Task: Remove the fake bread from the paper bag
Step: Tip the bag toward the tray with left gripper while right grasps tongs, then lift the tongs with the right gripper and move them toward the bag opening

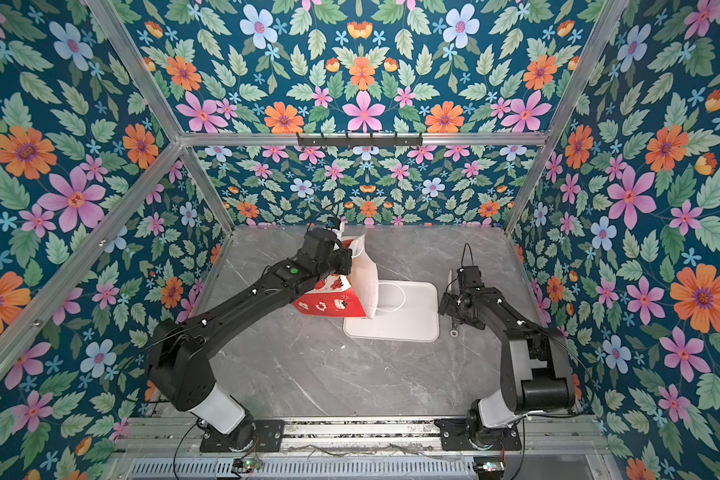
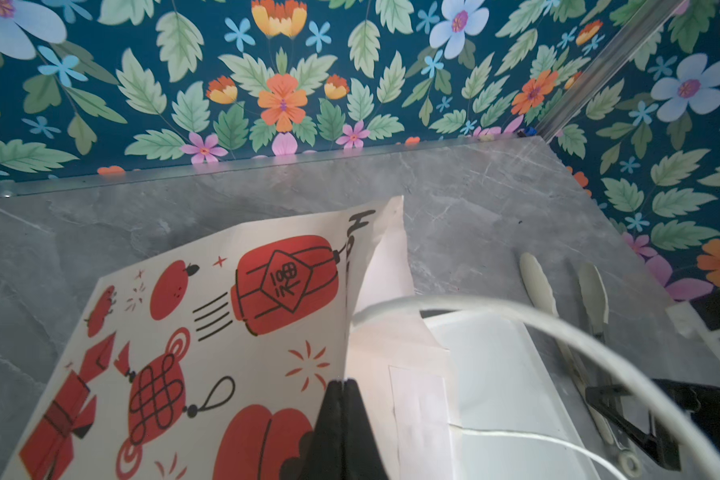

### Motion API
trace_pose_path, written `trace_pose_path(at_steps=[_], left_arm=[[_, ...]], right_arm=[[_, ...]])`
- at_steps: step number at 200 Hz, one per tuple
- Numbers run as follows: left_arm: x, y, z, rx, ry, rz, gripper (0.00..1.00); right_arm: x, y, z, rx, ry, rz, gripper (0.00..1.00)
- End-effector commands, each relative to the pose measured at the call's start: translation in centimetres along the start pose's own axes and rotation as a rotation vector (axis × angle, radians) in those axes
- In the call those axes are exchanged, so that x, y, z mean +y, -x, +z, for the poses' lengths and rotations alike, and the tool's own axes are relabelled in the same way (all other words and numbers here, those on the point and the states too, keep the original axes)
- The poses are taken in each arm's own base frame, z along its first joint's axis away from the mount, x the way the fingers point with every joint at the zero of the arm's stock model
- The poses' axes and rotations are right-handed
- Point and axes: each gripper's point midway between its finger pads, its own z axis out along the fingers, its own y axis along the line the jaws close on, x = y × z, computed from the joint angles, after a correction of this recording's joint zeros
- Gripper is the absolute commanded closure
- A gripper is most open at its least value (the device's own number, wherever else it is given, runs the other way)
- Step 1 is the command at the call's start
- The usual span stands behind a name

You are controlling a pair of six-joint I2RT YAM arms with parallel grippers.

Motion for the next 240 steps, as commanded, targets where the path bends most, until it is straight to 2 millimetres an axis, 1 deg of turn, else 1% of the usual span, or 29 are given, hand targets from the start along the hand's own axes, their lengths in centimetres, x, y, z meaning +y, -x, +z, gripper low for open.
trace_pose_path(at_steps=[1,25,47,65,68,78,101,120,132,154,162,172,182,187,188,190,193,208,216,227,240], left_arm=[[-0.8,0.0,0.4,-0.01,0.013,0.042,1.0],[-2.3,-0.5,1.0,0.0,-0.017,0.077,1.0],[-3.0,-1.2,1.2,0.014,-0.028,0.127,1.0],[-3.0,-1.8,1.0,0.023,-0.032,0.16,1.0],[-3.0,-1.8,0.9,0.024,-0.035,0.163,1.0],[-3.0,-2.2,0.7,0.029,-0.04,0.172,1.0],[-2.5,-3.1,0.4,0.042,-0.035,0.187,1.0],[-2.2,-3.9,0.2,0.055,-0.031,0.192,1.0],[-2.0,-4.4,0.0,0.06,-0.031,0.194,1.0],[-1.7,-4.8,-0.3,0.06,-0.028,0.195,1.0],[-1.7,-4.8,-0.5,0.053,-0.031,0.194,1.0],[-1.6,-4.8,-0.7,0.045,-0.033,0.192,1.0],[-1.5,-4.9,-0.8,0.039,-0.031,0.192,1.0],[-1.5,-4.9,-0.9,0.035,-0.033,0.195,1.0],[-1.5,-4.8,-0.9,0.035,-0.034,0.195,1.0],[-1.5,-4.9,-0.9,0.035,-0.034,0.196,1.0],[-1.5,-4.8,-0.9,0.034,-0.034,0.197,1.0],[-1.5,-4.8,-1.0,0.034,-0.035,0.208,1.0],[-1.5,-4.8,-1.1,0.034,-0.033,0.213,1.0],[-1.4,-4.6,-1.1,0.031,-0.028,0.222,1.0],[-1.3,-4.4,-1.2,0.028,-0.019,0.231,1.0]], right_arm=[[-0.2,-0.5,0.4,0.043,-0.007,0.018,0.01],[-0.1,-0.1,0.8,0.054,-0.005,0.033,0.01],[0.1,0.1,1.3,0.073,0.005,0.044,0.01],[0.4,0.6,1.5,0.081,0.022,0.059,0.02],[0.2,0.1,2.4,0.108,0.013,0.061,0.03],[0.3,0.3,2.7,0.118,0.013,0.064,0.04],[0.4,0.6,3.2,0.136,0.01,0.067,0.1],[0.4,0.4,3.7,0.165,0.004,0.07,0.2],[0.3,0.4,3.7,0.168,0.002,0.07,0.31],[-0.1,0.3,3.4,0.155,-0.017,0.079,0.6],[-0.3,0.3,3.2,0.145,-0.021,0.081,0.72],[-0.5,0.2,2.9,0.132,-0.027,0.086,0.82],[-0.7,0.2,2.3,0.107,-0.029,0.085,0.89],[-0.8,-0.1,2.2,0.103,-0.027,0.084,0.92],[-0.8,-0.3,2.3,0.105,-0.028,0.083,0.92],[-0.7,0.1,1.6,0.082,-0.017,0.082,0.93],[-0.7,0.2,1.2,0.068,-0.012,0.082,0.94],[-0.4,-0.4,-0.3,0.039,0.01,0.066,0.95],[0.2,-0.8,-1.2,0.028,0.035,0.043,0.95],[1.6,-1.6,-2.7,0.022,0.084,-0.008,0.95],[4.0,-3.1,-4.6,0.028,0.144,-0.11,0.94]])
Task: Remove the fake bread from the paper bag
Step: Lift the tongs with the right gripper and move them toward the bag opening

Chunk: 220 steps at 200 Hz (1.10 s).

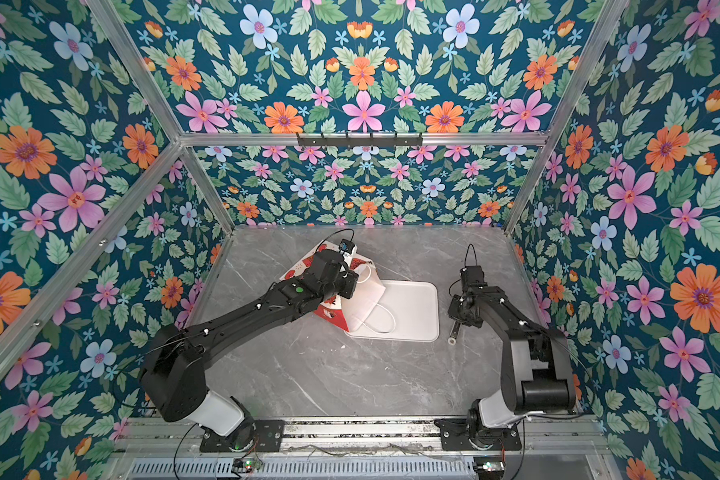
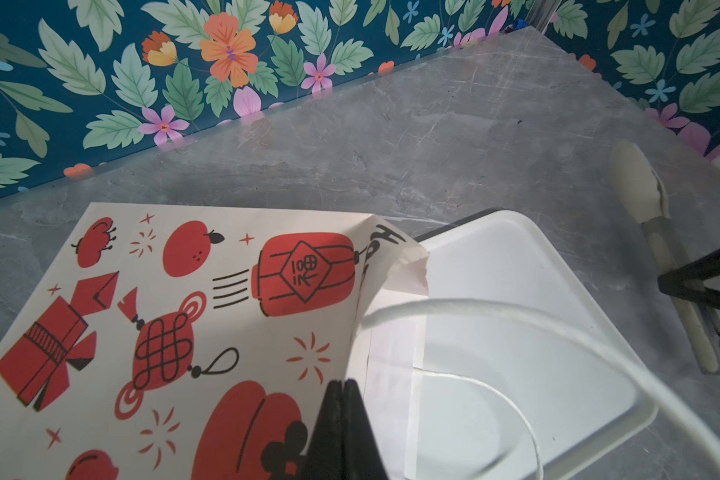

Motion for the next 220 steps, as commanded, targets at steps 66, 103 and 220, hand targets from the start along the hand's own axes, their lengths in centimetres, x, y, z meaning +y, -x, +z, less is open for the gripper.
trace_pose_path(at_steps=[66,103,220], left_arm=[[0.1,0.9,0.0,-0.007,0.008,0.025,1.0],[-0.1,0.7,-0.4,-0.018,-0.011,0.017,1.0],[0.4,0.0,-2.0,-0.022,-0.002,0.017,1.0]], right_arm=[[12.3,-13.6,-9.4,0.173,0.304,-0.656,0.92],[13.5,-16.8,-7.7,0.277,0.283,-0.782,0.93],[15.9,-14.6,-7.0,0.18,0.285,-0.781,0.68]])
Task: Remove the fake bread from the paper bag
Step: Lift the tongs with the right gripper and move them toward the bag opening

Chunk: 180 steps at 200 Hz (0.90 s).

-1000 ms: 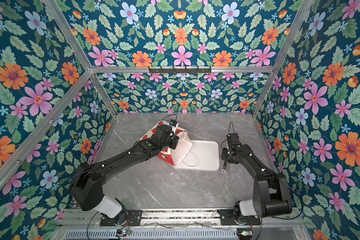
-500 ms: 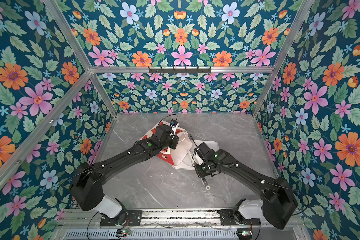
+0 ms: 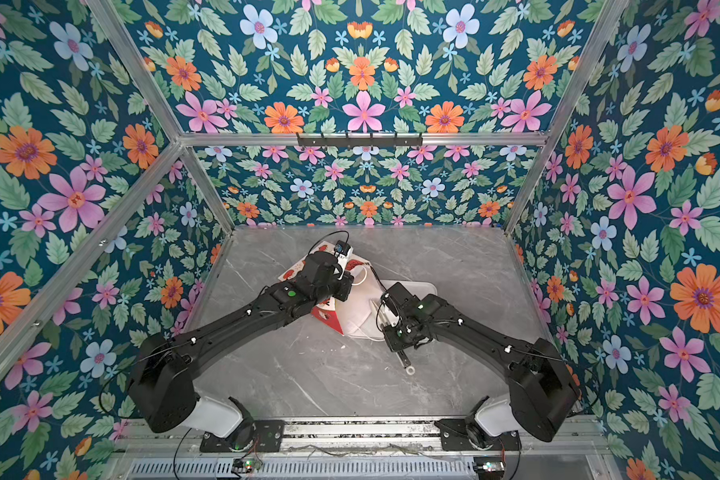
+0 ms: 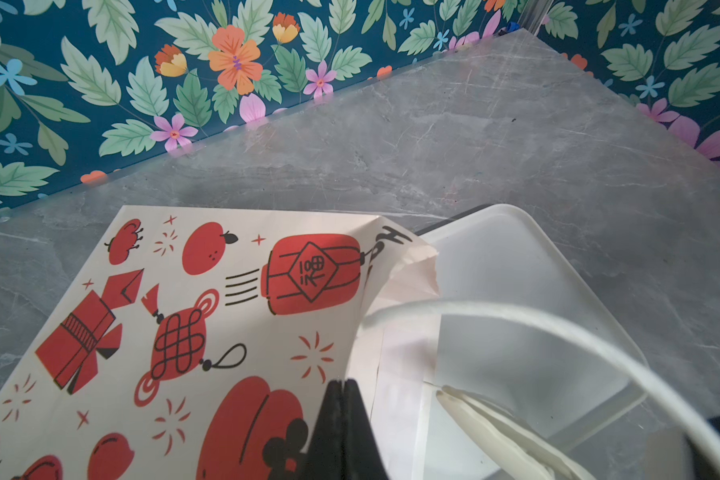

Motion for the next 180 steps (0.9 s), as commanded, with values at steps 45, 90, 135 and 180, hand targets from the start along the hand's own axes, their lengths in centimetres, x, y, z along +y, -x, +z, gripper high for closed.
trace_pose_path(at_steps=[45,90,135,180], left_arm=[[0.2,-0.2,-0.2,-0.002,0.008,-0.003,1.0],[0.3,-0.1,-0.3,-0.003,0.012,-0.004,1.0],[0.3,0.1,-0.3,-0.001,0.016,-0.003,1.0],[0.3,0.1,-0.4,-0.002,0.014,-0.003,1.0]], right_arm=[[-0.3,0.7,-0.7,-0.054,-0.02,-0.008,0.72],[0.2,1.0,-1.4,-0.1,0.015,0.016,0.69],[0.4,1.3,-1.6,-0.132,0.032,0.029,0.79],[1.6,2.0,-2.4,-0.182,0.103,0.043,0.72]])
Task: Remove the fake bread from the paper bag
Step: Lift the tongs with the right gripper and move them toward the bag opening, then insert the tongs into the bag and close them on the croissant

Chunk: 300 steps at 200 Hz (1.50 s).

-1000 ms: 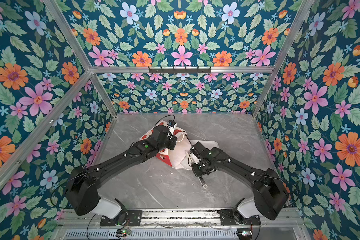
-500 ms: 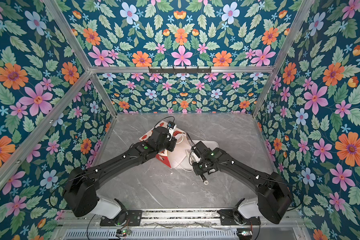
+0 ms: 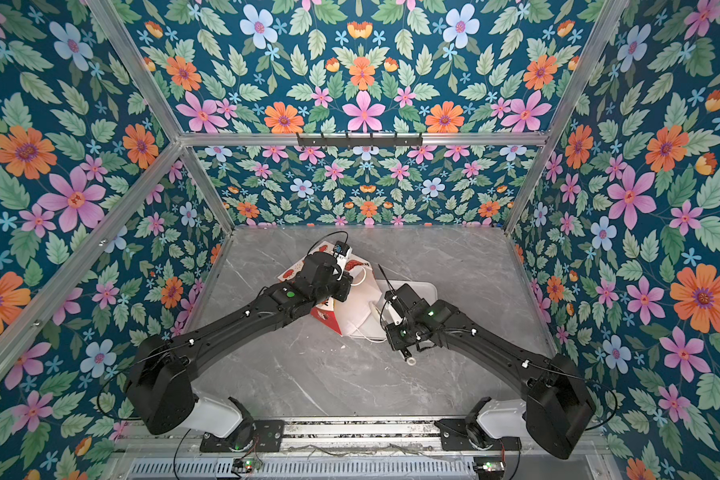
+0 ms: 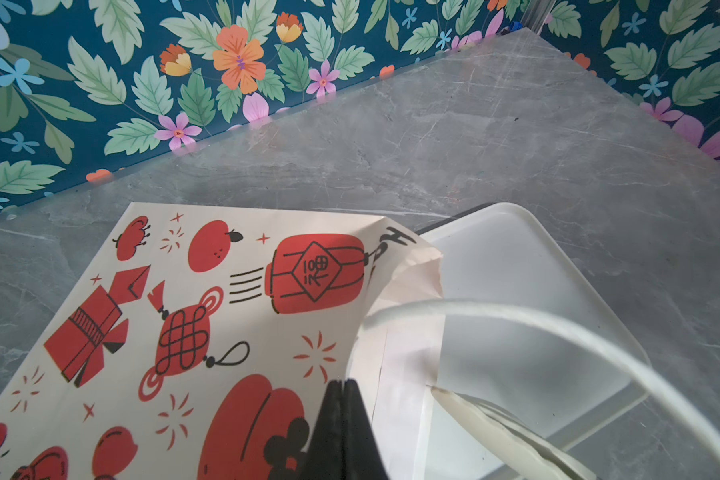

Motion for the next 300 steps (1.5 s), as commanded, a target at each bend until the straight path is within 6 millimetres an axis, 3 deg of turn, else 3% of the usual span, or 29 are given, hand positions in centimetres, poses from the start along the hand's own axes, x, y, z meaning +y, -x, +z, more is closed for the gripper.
trace_pose_path(at_steps=[1,40,93,134,201,300], left_arm=[[0.2,0.1,-0.1,0.0,0.007,-0.003,1.0],[0.2,-0.1,-0.4,0.002,0.006,-0.002,1.0],[0.1,-0.1,-0.6,-0.003,-0.003,-0.008,1.0],[0.0,-0.2,-0.6,-0.002,-0.008,-0.013,1.0],[-0.4,0.0,-1.0,-0.016,-0.04,-0.019,1.0],[-1.5,0.4,-1.6,-0.036,-0.112,-0.024,1.0]], right_arm=[[1.3,1.2,-0.6,-0.058,0.064,0.014,0.72],[2.9,2.9,-1.0,-0.119,0.147,0.021,0.66],[3.5,5.4,0.7,-0.177,0.165,0.022,0.65],[4.0,7.2,1.4,-0.257,0.195,0.026,0.55],[4.0,8.5,2.6,-0.331,0.205,0.01,0.51],[4.5,9.1,5.5,-0.292,0.229,-0.012,0.5]])
